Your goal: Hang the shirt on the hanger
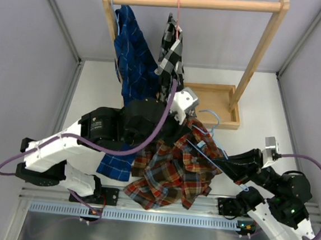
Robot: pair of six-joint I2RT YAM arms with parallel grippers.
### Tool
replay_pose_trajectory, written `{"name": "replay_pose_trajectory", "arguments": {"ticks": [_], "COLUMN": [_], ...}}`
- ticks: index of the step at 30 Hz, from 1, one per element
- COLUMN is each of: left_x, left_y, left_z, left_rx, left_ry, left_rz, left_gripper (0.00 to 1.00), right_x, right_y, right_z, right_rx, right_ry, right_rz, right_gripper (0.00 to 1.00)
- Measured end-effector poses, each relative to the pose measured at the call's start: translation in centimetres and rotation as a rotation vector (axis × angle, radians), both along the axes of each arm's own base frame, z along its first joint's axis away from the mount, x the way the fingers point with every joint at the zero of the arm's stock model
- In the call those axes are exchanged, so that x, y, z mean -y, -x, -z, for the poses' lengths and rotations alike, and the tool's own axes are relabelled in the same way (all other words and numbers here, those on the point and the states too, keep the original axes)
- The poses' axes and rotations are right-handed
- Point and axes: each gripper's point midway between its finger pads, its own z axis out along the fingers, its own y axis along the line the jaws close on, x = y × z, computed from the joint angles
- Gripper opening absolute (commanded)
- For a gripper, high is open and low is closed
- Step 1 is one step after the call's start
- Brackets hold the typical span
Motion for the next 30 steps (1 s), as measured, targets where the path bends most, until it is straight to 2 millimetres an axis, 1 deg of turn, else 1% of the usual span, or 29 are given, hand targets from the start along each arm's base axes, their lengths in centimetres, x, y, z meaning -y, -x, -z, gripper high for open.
{"name": "replay_pose_trajectory", "arguments": {"ticks": [2,3,6,7,9,10,11,12,13,15,17,20,21,24,25,27,29,30], "left_x": [1.0,1.6,2.5,2.5,2.5,2.5,2.5,2.4,2.3,2.2,1.7,0.0,-0.9,-2.5,-2.7,-3.0,-3.0,-2.8], "left_y": [1.0,1.6,1.9,1.8,1.4,1.3,1.2,1.2,1.2,1.1,0.7,-0.2,-0.3,-0.4,-0.9,-2.6,-5.1,-5.7], "left_z": [0.4,1.0,2.8,3.4,4.1,4.3,4.3,4.1,3.7,2.1,0.0,-2.6,-3.1,-2.9,-2.8,-2.4,-1.8,-1.3], "left_rx": [0.012,0.018,0.025,0.029,0.047,0.061,0.073,0.092,0.112,0.163,0.233,0.359,0.401,0.471,0.480,0.479,0.457,0.443], "left_ry": [-0.021,-0.046,-0.106,-0.130,-0.168,-0.182,-0.190,-0.200,-0.203,-0.190,-0.160,-0.124,-0.116,-0.120,-0.123,-0.119,-0.119,-0.122], "left_rz": [0.042,0.066,0.072,0.066,0.060,0.067,0.075,0.087,0.100,0.121,0.128,0.121,0.135,0.224,0.242,0.295,0.311,0.330], "left_gripper": [0.00,0.00,0.00,0.07,0.26,0.48,0.62,0.74,0.95,0.98,0.98,0.98,0.98,0.98,0.98,0.98,0.98,0.98], "right_x": [0.1,0.1,-0.1,-0.2,-0.2,-0.1,0.0,0.1,0.3,0.6,0.8,1.0,1.1,1.2,1.3,1.4,1.5,1.4], "right_y": [-0.4,-0.7,-1.8,-2.1,-2.6,-2.9,-3.2,-3.4,-3.6,-4.0,-4.8,-5.7,-5.8,-5.8,-5.6,-5.2,-4.6,-4.3], "right_z": [-0.6,-0.7,-0.5,-0.3,0.2,0.5,0.9,1.2,1.4,2.2,2.7,3.2,3.2,3.1,2.9,2.4,1.7,1.5], "right_rx": [0.002,-0.004,-0.036,-0.046,-0.058,-0.062,-0.066,-0.064,-0.061,-0.059,-0.067,-0.086,-0.089,-0.084,-0.081,-0.071,-0.052,-0.044], "right_ry": [-0.015,-0.017,-0.007,-0.003,-0.003,-0.006,-0.010,-0.018,-0.027,-0.045,-0.059,-0.064,-0.065,-0.061,-0.057,-0.052,-0.054,-0.051], "right_rz": [0.024,0.036,0.062,0.069,0.087,0.100,0.117,0.132,0.145,0.176,0.213,0.254,0.261,0.266,0.265,0.257,0.242,0.230], "right_gripper": [0.00,0.00,0.00,0.00,0.00,0.00,0.00,0.00,0.00,0.00,0.00,0.00,0.00,0.00,0.00,0.00,0.00,0.00]}}
